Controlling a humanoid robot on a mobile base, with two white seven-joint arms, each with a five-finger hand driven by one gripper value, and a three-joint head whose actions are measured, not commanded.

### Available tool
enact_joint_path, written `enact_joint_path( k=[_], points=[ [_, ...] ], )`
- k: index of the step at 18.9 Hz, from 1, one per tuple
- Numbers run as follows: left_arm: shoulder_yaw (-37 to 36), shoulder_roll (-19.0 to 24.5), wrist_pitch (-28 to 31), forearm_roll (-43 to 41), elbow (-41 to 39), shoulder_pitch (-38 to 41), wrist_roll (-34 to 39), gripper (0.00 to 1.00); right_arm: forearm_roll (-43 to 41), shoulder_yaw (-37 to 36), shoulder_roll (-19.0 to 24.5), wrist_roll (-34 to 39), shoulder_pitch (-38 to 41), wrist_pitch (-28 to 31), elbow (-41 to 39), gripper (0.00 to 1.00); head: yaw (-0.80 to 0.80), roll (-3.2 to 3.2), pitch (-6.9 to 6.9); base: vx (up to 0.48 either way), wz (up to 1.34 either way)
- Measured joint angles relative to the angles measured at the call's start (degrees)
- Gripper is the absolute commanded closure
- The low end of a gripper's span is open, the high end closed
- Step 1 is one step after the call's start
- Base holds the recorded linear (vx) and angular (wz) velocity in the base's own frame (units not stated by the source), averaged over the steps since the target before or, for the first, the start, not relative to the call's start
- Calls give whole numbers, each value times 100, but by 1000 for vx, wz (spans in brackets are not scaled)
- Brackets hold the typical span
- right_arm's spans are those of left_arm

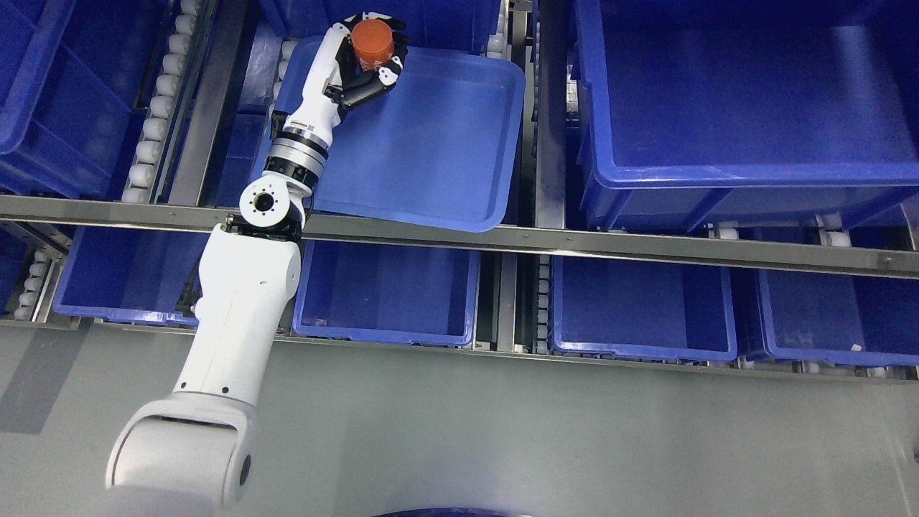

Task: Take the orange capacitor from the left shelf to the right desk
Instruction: 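Lift the orange capacitor up out of the blue bin with the left hand, then hold the capacitor raised in the left hand while turning toward the steel table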

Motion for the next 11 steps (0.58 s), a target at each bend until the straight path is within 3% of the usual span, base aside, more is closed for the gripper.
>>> enact_joint_path(
  k=[5, 11],
  points=[
    [70, 0, -48, 267, -1112, 729, 38, 98, 15, 0, 0, 0, 0, 0, 0, 0, 0, 0, 0, -50, -43],
    [126, 0, -443, 376, -1985, 1262, 381, 98, 21, 0, 0, 0, 0, 0, 0, 0, 0, 0, 0, -208, -65]
  ],
)
